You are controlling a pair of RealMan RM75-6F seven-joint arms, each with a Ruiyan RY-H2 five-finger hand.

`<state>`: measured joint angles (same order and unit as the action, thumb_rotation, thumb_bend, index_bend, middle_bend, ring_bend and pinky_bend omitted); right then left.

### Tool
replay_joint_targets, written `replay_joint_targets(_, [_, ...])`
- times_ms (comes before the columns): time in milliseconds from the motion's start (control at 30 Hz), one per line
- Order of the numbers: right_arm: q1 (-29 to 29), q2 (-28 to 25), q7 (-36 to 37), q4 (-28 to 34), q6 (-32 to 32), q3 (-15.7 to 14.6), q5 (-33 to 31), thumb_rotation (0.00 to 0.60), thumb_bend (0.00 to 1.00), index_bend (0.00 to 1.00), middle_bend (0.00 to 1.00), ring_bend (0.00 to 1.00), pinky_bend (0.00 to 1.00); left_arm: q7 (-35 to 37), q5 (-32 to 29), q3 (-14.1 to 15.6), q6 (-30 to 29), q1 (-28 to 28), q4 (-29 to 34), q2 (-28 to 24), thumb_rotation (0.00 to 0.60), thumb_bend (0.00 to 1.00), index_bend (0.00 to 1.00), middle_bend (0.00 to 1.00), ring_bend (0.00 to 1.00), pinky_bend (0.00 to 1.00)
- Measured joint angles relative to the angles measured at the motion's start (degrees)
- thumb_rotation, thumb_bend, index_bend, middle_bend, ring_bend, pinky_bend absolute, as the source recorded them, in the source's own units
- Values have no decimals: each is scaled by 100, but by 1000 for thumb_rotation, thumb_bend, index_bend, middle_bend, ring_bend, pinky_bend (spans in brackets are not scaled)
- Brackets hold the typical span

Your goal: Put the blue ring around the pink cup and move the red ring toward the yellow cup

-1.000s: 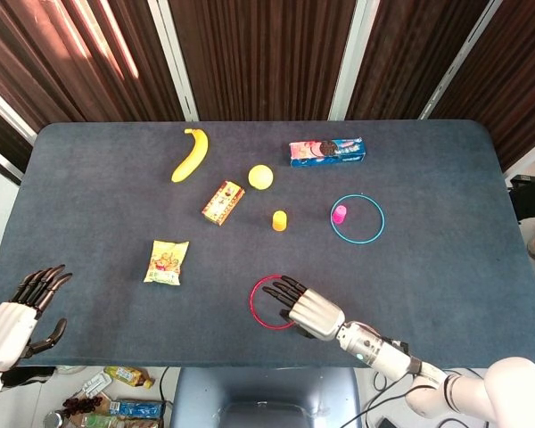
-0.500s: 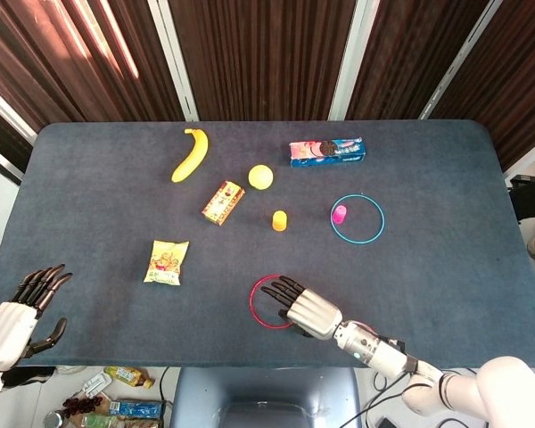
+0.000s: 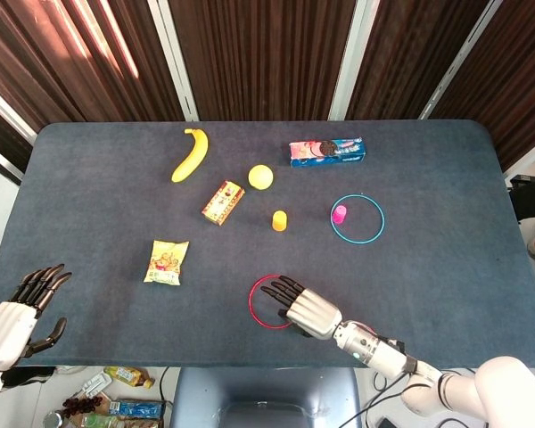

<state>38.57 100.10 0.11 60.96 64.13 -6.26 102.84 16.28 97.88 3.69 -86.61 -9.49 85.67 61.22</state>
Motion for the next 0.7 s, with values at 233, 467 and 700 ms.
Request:
replay_joint_targets(233, [21, 23, 2, -35, -60, 10, -58, 600, 453, 664, 91, 0, 0, 5, 4, 0, -7, 2, 2, -3, 600, 471, 87, 0, 0, 92])
replay_joint_targets(467, [35, 60, -2, -75, -102, -8, -86, 600, 453, 659, 91, 0, 0, 7, -11, -7, 2, -1, -4, 0, 600, 471, 91, 0, 0, 92])
replay_joint_targets(700, [34, 51, -1, -64, -98, -24, -98, 600, 453, 664, 91, 0, 0, 0, -15, -9, 7, -1, 2, 0, 600, 472, 90, 0, 0, 91])
